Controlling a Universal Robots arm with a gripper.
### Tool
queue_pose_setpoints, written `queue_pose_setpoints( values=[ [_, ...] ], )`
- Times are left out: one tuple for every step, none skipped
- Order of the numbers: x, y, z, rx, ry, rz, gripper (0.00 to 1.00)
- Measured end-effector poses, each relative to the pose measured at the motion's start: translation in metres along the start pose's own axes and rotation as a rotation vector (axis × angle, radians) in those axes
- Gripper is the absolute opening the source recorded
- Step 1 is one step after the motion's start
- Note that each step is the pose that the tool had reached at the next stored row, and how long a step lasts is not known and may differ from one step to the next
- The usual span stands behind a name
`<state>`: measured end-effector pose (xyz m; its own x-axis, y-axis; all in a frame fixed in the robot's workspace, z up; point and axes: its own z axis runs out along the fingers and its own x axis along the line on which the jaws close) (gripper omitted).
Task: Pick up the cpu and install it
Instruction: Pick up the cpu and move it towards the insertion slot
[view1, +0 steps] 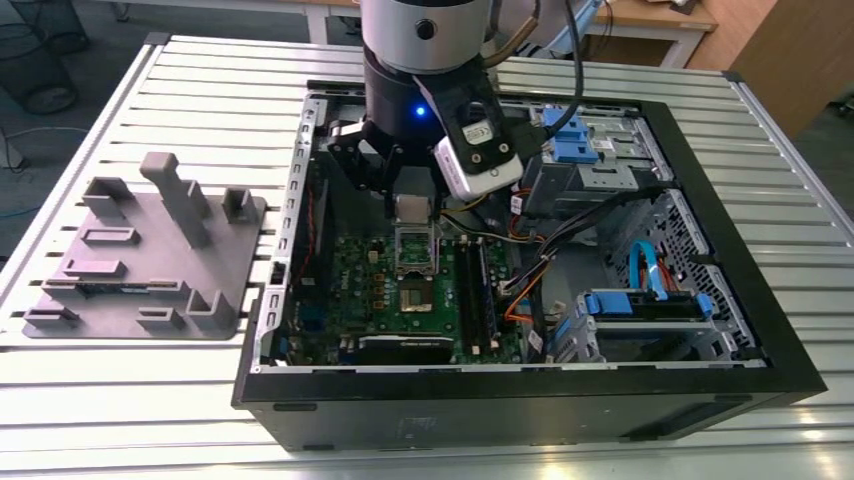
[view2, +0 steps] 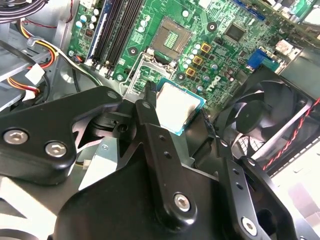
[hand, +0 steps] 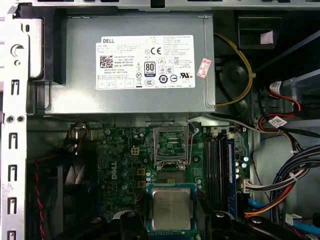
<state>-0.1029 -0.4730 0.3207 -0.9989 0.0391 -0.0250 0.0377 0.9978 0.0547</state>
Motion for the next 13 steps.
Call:
queue_pose_setpoints(
  values=[
    [0.0, -0.0001, 0.0006, 0.0001, 0.0001, 0.0, 0.47],
    [0.0001, -0.0001, 0.0012, 0.0004, 0.0002, 0.0, 0.47],
    [0.0001, -0.0001, 0.0019, 0.0004, 0.0002, 0.0, 0.47],
    [0.0001, -0.0002, 0.0028, 0.0003, 0.0002, 0.0, 0.47],
    [0.0001, -0.0002, 0.0037, 0.0003, 0.0002, 0.0, 0.47],
    [0.0001, -0.0003, 0.0045, 0.0004, 0.0002, 0.0, 0.47],
    [0.0001, -0.0003, 0.0055, 0.0003, 0.0002, 0.0, 0.47],
    [0.0002, -0.0004, 0.0064, 0.0004, 0.0002, 0.0, 0.47],
    [0.0002, -0.0004, 0.0072, 0.0004, 0.0002, 0.0, 0.47],
    [0.0002, -0.0005, 0.0079, 0.0005, 0.0002, 0.0, 0.47],
    [0.0002, -0.0005, 0.0087, 0.0004, 0.0002, 0.0, 0.47],
    [0.0003, -0.0005, 0.0094, 0.0004, 0.0002, 0.0, 0.47],
    [0.0003, -0.0006, 0.0102, 0.0004, 0.0002, 0.0, 0.47]
  ],
)
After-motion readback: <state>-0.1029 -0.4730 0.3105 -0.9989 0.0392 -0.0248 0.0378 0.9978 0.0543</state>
